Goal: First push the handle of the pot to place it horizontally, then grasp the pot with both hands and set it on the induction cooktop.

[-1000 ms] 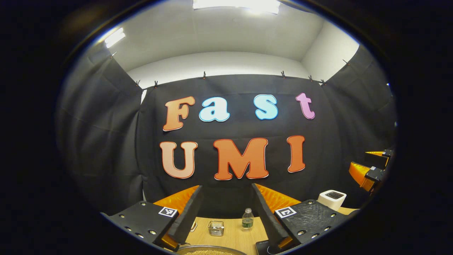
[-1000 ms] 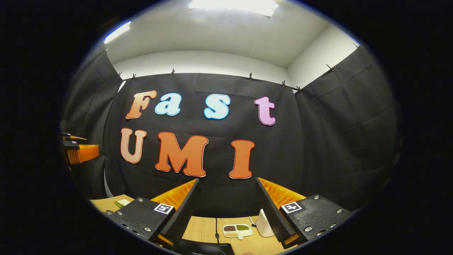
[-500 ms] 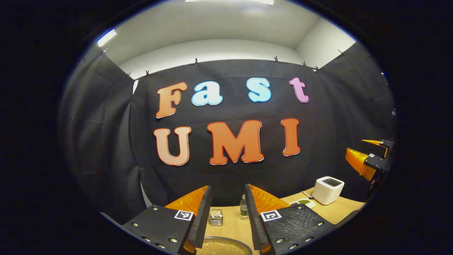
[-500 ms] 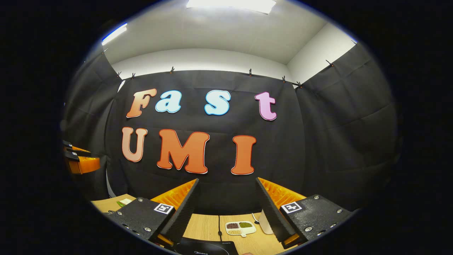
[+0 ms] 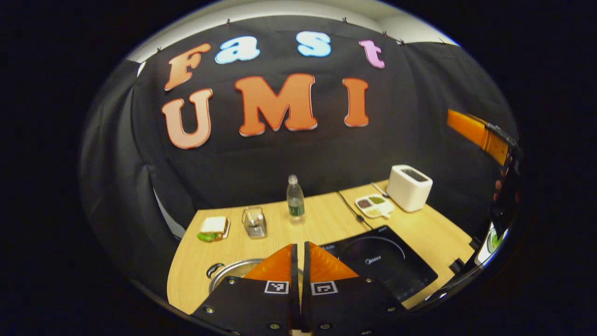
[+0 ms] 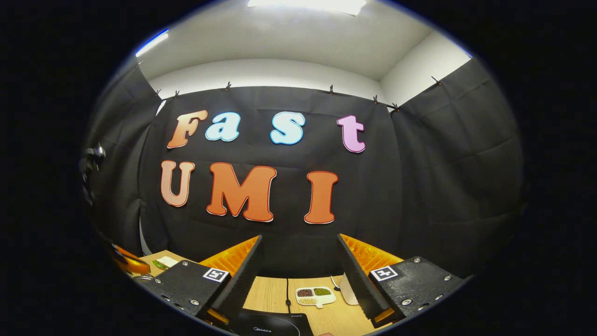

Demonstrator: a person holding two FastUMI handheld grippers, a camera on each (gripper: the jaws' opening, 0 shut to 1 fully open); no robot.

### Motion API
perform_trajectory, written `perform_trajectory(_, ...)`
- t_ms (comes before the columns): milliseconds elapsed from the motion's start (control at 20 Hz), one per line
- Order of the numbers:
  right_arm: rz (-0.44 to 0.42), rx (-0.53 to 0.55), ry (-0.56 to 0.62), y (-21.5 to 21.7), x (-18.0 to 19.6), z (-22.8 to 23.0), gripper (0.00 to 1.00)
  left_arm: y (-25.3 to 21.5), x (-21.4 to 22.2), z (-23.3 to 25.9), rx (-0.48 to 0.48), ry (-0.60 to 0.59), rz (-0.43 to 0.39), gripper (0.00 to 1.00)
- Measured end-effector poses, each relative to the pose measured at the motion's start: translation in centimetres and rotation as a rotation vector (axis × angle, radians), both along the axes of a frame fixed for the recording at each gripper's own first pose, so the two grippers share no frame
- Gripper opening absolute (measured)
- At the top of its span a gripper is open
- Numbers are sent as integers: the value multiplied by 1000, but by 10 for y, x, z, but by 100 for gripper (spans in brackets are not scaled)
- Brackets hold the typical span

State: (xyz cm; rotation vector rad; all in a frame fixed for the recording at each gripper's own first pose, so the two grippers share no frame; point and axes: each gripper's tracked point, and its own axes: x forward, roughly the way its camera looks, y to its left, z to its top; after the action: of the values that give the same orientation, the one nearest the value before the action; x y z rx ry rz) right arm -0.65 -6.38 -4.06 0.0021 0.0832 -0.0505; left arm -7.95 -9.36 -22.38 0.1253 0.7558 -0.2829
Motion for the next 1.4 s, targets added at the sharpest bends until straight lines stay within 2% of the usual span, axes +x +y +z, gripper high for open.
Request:
perform_trajectory(300,-18,-3,23,-7,-1,-11,95,5,-73,-74,33,335,-57,2)
perform_trajectory(600,-44,-5,56,-14,-5,-25,95,23,-128,-108,56,544,-72,2)
perform_trajectory(800,-58,-14,82,-19,-8,-34,95,29,-156,-122,41,642,-99,3)
perform_trajectory(1050,-77,-35,109,-25,-9,-41,95,44,-189,-143,97,760,-123,2)
perform_trajectory(1250,-102,-54,111,-37,-15,-41,95,50,-196,-162,142,814,-112,3)
perform_trajectory(1400,-138,-71,118,-51,-21,-41,95,38,-196,-174,132,839,-107,4)
